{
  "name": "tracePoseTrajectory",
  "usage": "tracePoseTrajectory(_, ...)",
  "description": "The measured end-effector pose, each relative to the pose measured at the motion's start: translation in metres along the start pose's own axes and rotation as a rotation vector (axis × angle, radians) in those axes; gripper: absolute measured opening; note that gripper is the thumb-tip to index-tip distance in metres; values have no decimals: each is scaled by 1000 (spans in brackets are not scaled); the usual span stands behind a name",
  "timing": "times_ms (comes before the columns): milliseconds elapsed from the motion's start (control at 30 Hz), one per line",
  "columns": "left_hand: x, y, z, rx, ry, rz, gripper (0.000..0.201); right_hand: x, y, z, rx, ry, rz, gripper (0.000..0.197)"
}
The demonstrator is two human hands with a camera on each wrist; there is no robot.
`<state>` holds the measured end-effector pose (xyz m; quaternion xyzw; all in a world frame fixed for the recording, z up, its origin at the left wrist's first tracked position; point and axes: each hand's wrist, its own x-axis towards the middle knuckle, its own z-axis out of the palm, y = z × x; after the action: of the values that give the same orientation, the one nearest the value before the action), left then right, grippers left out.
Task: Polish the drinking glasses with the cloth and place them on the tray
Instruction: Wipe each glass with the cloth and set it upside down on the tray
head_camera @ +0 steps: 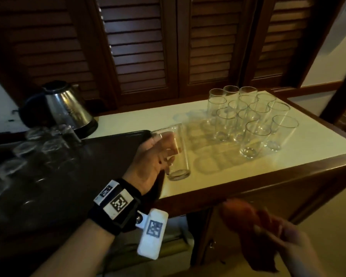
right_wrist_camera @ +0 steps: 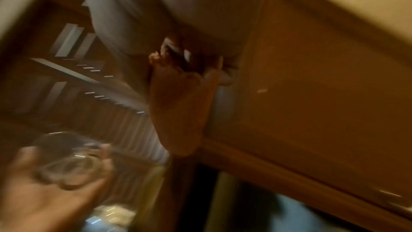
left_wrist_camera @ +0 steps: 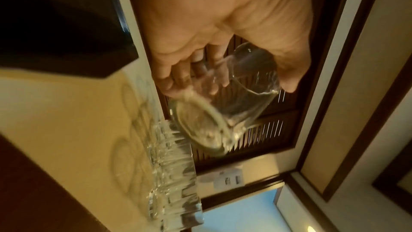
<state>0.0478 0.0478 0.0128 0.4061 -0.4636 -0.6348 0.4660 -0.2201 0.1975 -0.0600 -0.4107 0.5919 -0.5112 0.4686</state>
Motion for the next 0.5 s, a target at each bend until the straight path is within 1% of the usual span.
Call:
tracePoseTrajectory(67,-23,1,-15,-35,57,-4,62,7,-20,32,99,-61,-40,83)
tracePoseTrajectory(100,-33,1,-22,-42,89,0,58,11,-36,51,176,-164,-112,76)
tracePoseTrajectory(167,-51,3,-34,-76,137,10,52,17,-57,94,250,-203,-265,56)
tracePoseTrajectory(233,-63,3,-45,-106,182,25,48,24,-58,132,287,-200,-348,25)
tracePoseTrajectory(267,-67,3,-49,-116,210,37,47,25,-57,150,271,-203,-393,16)
tracePoseTrajectory(300,-72,4,-51,-118,235,48,49,24,-57,168,248,-234,-445,24)
tracePoseTrajectory(333,-76,5,-53,-117,257,68,51,21,-55,185,226,-301,-486,33)
tracePoseTrajectory(433,-83,6,-62,-73,305,130,46,13,-48,217,92,-528,-570,45)
tracePoseTrajectory(467,-84,7,-67,-54,326,134,44,12,-46,222,70,-590,-560,49)
tracePoseTrajectory(500,-84,7,-72,-32,340,135,43,11,-47,227,89,-640,-503,52)
